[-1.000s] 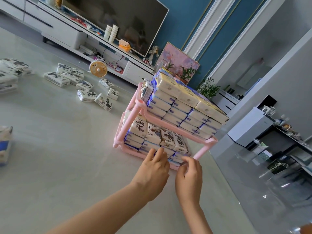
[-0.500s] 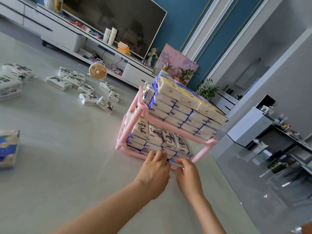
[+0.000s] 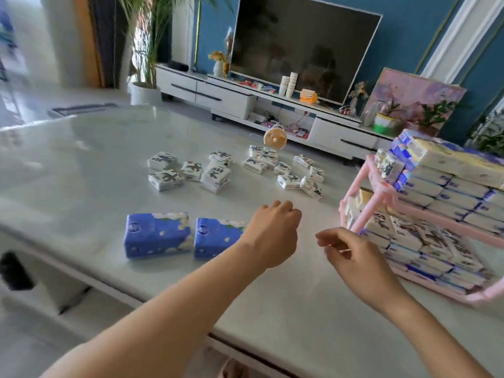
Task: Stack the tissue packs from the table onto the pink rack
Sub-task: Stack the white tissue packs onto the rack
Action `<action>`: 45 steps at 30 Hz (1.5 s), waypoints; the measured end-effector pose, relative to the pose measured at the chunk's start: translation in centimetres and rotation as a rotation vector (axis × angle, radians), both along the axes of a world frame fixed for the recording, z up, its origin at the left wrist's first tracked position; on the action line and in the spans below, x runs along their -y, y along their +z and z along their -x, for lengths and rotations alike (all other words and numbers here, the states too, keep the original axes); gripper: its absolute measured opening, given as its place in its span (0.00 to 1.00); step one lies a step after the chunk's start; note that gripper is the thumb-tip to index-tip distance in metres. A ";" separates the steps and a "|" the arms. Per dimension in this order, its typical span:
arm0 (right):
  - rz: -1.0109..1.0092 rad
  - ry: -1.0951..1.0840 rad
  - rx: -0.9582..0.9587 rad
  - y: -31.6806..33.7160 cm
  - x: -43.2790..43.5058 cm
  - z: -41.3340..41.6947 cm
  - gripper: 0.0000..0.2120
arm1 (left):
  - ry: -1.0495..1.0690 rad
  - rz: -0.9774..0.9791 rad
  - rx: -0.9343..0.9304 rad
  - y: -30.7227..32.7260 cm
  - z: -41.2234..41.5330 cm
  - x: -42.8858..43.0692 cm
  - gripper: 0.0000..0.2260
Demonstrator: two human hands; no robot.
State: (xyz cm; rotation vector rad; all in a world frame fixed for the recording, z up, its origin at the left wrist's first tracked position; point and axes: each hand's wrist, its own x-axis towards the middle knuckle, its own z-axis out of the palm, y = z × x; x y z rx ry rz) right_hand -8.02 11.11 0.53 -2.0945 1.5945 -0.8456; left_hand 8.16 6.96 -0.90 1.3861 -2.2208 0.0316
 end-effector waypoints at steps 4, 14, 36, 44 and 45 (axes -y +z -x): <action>-0.119 0.070 0.012 0.4 4.8 -6.8 0.09 | 0.224 -0.072 -0.051 0.6 -4.8 1.1 0.14; -0.179 -0.017 0.106 -0.4 13.7 -15.3 0.23 | 0.667 -0.327 -0.200 -0.4 -19.3 6.4 0.24; -0.155 0.123 -0.118 -5.0 21.0 -18.2 0.38 | 0.650 -0.502 -0.228 -3.2 -19.4 11.0 0.24; -0.239 0.120 -0.158 -4.0 12.9 -9.2 0.38 | 0.611 -0.498 -0.289 2.1 -14.5 9.4 0.21; -0.233 0.116 -0.142 -4.1 11.1 -7.4 0.38 | 0.573 -0.506 -0.318 2.9 -12.9 9.1 0.23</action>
